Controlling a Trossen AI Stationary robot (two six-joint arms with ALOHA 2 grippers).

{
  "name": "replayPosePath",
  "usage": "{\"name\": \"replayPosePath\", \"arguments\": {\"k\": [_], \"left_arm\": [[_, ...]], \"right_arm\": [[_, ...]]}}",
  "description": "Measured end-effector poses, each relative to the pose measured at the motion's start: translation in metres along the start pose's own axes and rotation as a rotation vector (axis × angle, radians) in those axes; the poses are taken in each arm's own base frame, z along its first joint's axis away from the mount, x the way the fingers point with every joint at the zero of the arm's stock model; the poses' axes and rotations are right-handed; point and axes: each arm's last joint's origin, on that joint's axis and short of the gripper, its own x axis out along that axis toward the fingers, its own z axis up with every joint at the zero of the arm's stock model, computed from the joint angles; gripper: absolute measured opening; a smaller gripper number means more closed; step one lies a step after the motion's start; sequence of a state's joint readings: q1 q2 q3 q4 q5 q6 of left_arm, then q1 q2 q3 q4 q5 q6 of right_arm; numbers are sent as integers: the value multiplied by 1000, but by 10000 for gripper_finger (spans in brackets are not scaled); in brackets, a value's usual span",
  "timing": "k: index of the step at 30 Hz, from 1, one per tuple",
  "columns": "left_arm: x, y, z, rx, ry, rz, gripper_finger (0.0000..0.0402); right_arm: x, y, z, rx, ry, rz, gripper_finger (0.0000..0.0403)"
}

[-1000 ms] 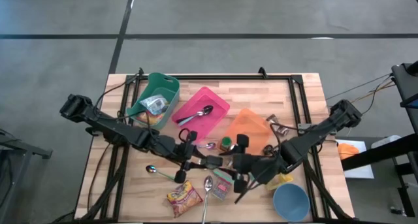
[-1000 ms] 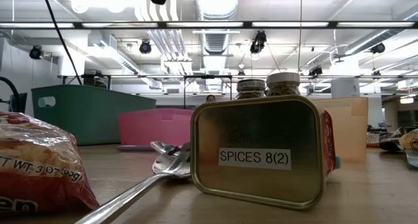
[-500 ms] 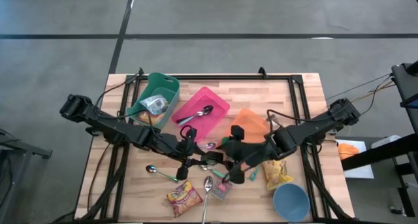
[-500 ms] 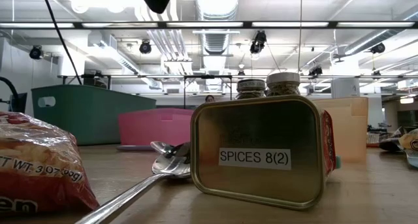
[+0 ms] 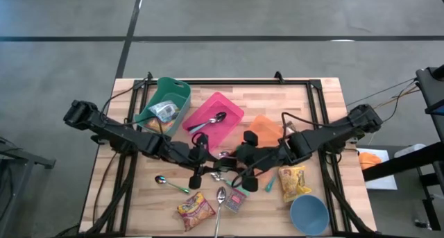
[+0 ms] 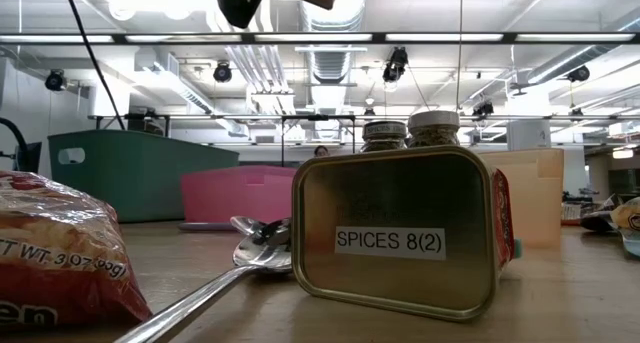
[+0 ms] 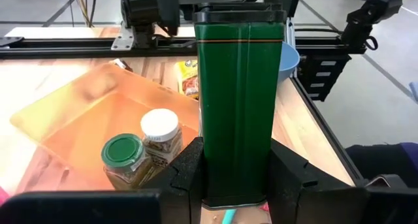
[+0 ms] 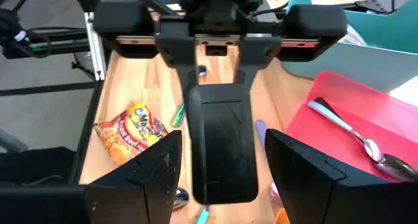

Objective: Pick & Place Food Item
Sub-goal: Put the black seasoning can into the orange bin

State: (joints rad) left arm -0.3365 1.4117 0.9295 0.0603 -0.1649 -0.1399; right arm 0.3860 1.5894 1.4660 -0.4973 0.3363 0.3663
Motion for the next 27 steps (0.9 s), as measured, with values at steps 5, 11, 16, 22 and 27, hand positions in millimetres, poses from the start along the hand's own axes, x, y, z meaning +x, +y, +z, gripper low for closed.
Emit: {"name": "replayPosePath", "arguments": {"k": [5, 11, 16, 22, 27], "left_arm": [[0, 1, 0, -8, 0, 3, 108], [0, 2, -1, -8, 13, 8, 108], [0, 2, 0, -8, 8, 7, 108], [0, 2, -1, -4, 11, 7, 108], [0, 2, -1, 1, 12, 6, 119]], "right_arm": [[15, -2, -5, -5, 26, -24, 213], [20, 0, -1, -25, 23, -25, 166], [17, 1, 5, -50, 10, -18, 118], [17, 1, 5, -51, 16, -20, 118], [15, 0, 4, -33, 32, -28, 118]]}}
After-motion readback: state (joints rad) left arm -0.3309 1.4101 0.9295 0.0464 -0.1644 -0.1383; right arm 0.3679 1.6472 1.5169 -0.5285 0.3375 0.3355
